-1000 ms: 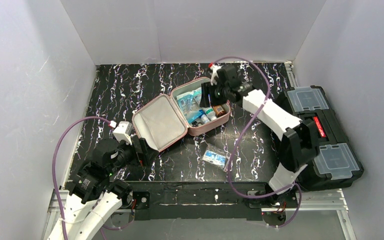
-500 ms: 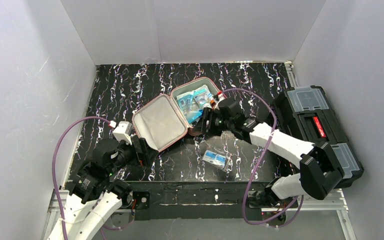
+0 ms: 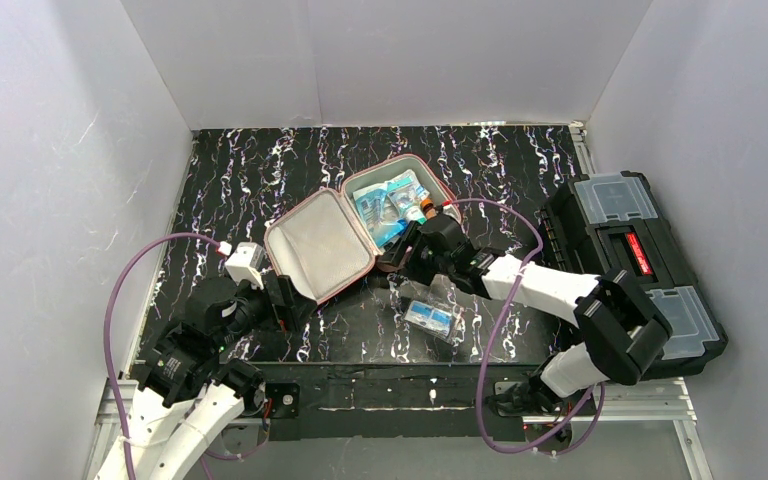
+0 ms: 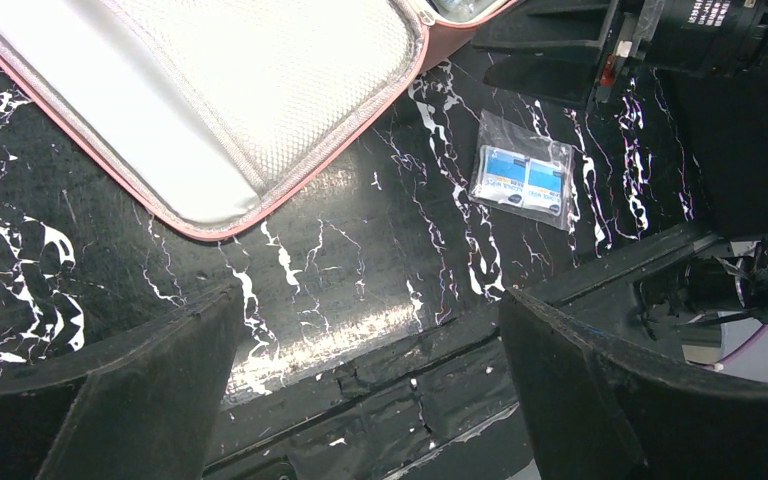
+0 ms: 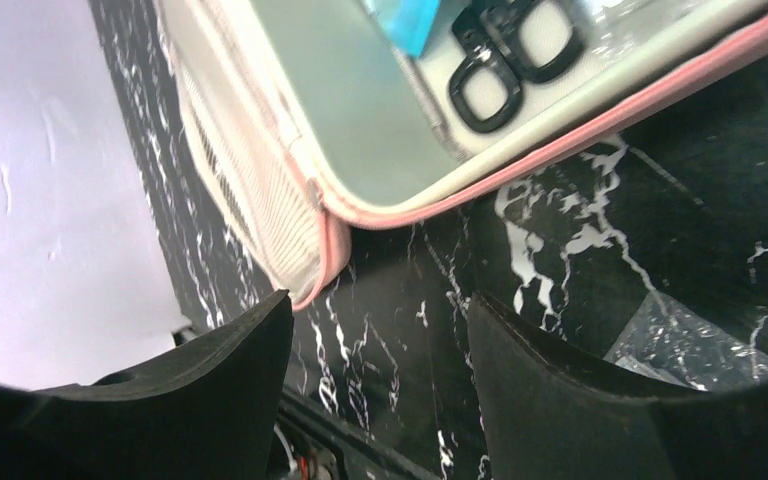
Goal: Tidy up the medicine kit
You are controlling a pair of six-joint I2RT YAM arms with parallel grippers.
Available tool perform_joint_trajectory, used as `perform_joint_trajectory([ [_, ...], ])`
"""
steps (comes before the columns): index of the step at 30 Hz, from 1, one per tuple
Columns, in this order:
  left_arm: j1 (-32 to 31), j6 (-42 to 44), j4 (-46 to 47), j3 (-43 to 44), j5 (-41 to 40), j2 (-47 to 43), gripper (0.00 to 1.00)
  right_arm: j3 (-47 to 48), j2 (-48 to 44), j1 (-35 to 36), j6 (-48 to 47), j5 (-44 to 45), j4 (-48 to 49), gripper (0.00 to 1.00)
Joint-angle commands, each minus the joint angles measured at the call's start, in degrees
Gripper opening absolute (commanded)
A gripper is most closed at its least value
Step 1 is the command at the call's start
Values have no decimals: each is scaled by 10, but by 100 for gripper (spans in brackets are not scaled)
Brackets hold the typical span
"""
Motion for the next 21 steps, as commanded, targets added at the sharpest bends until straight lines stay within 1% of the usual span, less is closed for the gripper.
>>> perform_joint_trajectory([
  [1, 3, 0, -8, 6, -10, 8, 99, 13, 9, 0, 51, 86, 10, 72],
  [7, 3, 0, -8, 6, -10, 7, 99, 45, 16, -9, 64, 150, -57, 73],
  [11, 3, 0, -8, 6, -8, 5, 99, 61, 27, -26, 70, 157, -85, 73],
  [16, 3, 0, -8, 6, -7, 3, 100, 96, 52, -41, 55, 157, -132, 72],
  [18, 3, 0, -8, 6, -7, 1, 100, 108, 62, -45, 47, 155, -149, 71],
  [21, 3, 1, -8, 6, -6, -1, 100, 107, 67, -52, 35, 150, -145, 67],
])
